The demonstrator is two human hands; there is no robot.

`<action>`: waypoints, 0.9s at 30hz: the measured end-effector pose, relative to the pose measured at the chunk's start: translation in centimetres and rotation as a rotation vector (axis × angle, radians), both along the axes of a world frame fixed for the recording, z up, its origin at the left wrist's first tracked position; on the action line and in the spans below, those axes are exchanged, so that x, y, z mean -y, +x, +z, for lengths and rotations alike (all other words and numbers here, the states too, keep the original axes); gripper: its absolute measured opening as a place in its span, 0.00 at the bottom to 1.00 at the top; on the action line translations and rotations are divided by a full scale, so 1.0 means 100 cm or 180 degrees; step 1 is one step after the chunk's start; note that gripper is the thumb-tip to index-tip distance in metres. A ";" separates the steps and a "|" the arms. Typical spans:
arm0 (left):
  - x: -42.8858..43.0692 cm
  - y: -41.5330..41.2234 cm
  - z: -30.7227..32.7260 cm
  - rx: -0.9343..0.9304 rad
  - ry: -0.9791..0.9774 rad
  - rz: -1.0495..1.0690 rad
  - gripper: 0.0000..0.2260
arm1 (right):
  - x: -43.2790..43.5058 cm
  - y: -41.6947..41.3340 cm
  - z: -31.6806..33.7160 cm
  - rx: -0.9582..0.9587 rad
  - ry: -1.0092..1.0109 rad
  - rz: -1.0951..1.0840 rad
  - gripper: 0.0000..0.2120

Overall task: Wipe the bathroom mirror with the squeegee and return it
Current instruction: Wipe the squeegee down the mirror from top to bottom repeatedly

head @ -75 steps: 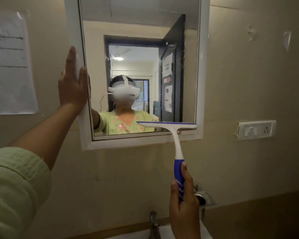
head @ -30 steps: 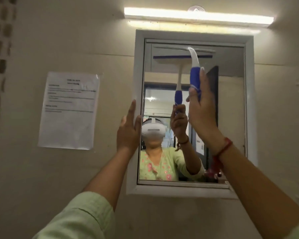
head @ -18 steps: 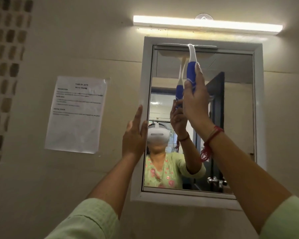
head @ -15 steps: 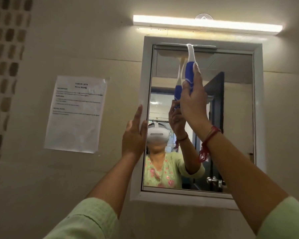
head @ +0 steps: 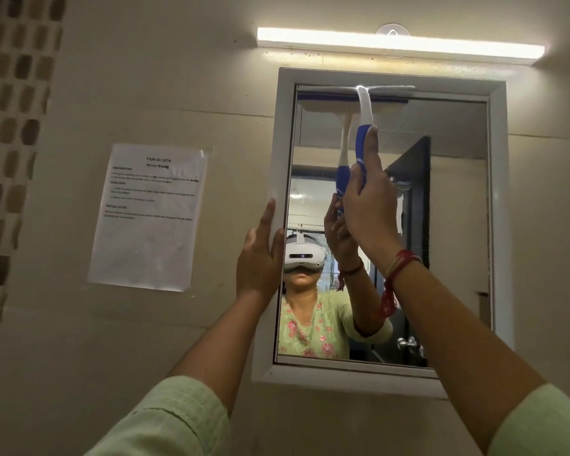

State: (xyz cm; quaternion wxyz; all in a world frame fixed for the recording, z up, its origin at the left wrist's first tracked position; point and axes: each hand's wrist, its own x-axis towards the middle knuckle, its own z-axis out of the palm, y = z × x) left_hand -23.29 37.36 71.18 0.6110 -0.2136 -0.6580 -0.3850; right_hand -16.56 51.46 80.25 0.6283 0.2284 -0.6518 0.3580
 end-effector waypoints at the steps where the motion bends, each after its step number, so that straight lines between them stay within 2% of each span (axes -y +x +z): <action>1: 0.000 0.000 0.000 -0.0003 -0.0005 0.0000 0.23 | 0.000 -0.001 0.000 -0.0023 0.0000 -0.0045 0.26; 11: 0.000 0.002 -0.001 -0.0011 -0.0003 -0.0015 0.23 | 0.015 -0.002 0.016 -0.0076 -0.0150 -0.0054 0.25; 21: 0.001 -0.002 0.000 -0.0040 0.0024 0.0008 0.23 | 0.025 -0.008 -0.005 -0.0176 -0.0227 -0.0031 0.26; 27: 0.001 -0.004 -0.001 -0.0070 -0.0030 -0.0058 0.23 | 0.018 -0.010 -0.008 -0.0166 -0.0110 -0.0249 0.26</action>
